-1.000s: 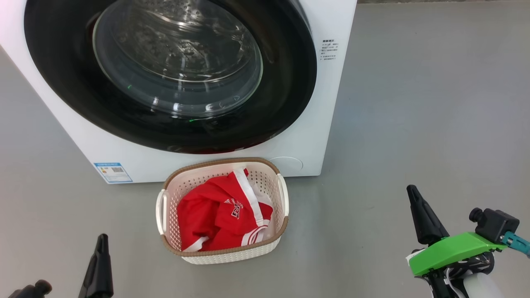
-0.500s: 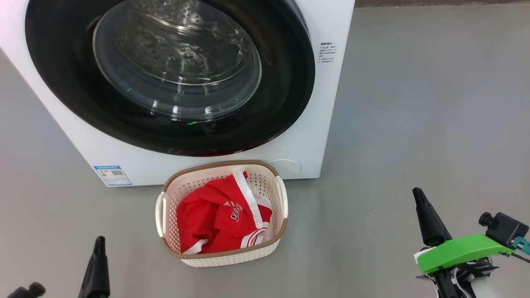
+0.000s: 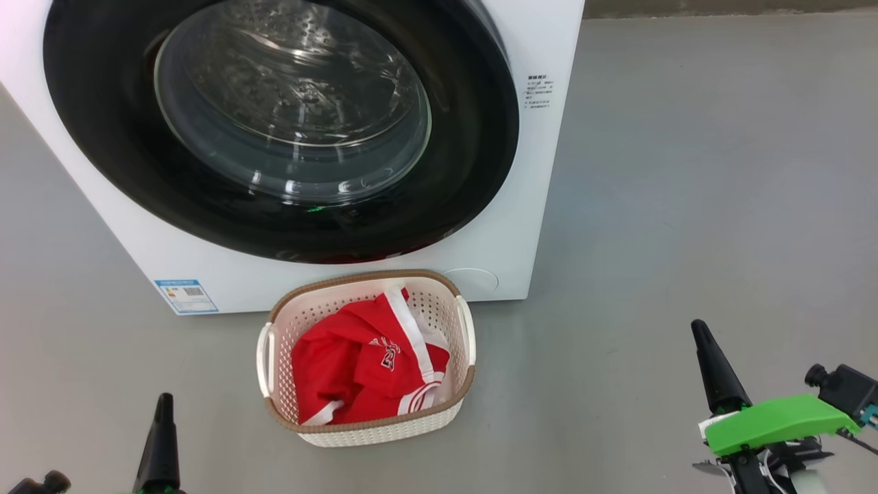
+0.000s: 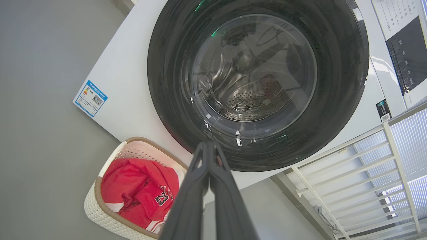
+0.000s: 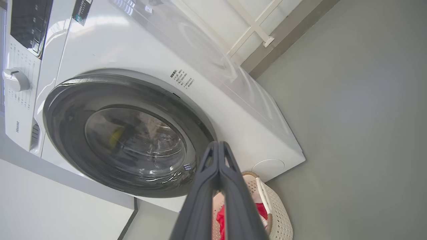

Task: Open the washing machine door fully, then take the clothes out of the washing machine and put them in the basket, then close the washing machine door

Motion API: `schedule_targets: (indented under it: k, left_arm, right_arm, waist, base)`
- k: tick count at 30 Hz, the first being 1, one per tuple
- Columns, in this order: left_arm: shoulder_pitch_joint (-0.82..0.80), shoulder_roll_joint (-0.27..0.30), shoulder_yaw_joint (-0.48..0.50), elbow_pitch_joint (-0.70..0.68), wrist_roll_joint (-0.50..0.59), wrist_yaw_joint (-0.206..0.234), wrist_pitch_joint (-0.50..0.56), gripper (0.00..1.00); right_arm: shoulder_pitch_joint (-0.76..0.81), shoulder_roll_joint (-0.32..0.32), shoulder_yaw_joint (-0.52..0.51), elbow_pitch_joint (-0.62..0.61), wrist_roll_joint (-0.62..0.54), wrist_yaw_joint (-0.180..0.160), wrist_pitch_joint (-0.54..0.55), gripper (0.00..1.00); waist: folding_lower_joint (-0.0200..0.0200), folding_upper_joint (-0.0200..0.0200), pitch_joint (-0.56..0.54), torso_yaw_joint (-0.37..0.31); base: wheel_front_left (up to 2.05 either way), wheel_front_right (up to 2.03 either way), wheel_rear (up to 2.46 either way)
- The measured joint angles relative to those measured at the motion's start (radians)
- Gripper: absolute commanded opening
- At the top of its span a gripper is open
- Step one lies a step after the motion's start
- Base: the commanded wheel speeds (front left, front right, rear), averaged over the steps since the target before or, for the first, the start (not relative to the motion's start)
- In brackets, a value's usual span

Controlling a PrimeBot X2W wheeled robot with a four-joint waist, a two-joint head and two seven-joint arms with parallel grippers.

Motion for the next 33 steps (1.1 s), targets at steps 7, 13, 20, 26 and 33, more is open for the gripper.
schedule_targets:
  k: [7,13,20,26,33]
  left_arm:
    - [-0.012,-0.009,0.007,0.013,-0.066,0.000,0.020,0.00]
    - [-0.021,-0.012,0.015,0.022,-0.122,0.000,0.035,0.00]
    - [-0.021,-0.015,0.021,0.030,-0.179,0.000,0.054,0.00]
    - [-0.033,-0.017,0.026,0.041,-0.235,0.000,0.072,0.00]
    - [-0.041,-0.018,0.032,0.053,-0.301,0.000,0.090,0.00]
  right_arm:
    - [0.004,0.013,-0.014,-0.001,0.067,-0.001,0.019,0.00]
    - [0.004,0.016,-0.022,-0.003,0.129,-0.001,0.039,0.00]
    - [0.005,0.019,-0.042,-0.005,0.190,-0.001,0.053,0.00]
    - [0.007,0.025,-0.049,-0.006,0.252,-0.001,0.071,0.00]
    - [0.027,0.031,-0.068,-0.010,0.321,-0.001,0.095,0.00]
  waist:
    - [0.0000,-0.0001,-0.005,-0.002]
    - [0.0000,0.0000,-0.009,-0.003]
    - [0.0000,0.0000,-0.013,-0.005]
    - [0.0000,0.0000,-0.017,-0.007]
    - [0.0000,0.0000,-0.022,-0.009]
  base:
    - [0.00,0.00,0.00]
    - [0.00,0.00,0.00]
    - [0.00,0.00,0.00]
    - [0.00,0.00,0.00]
    - [0.00,0.00,0.00]
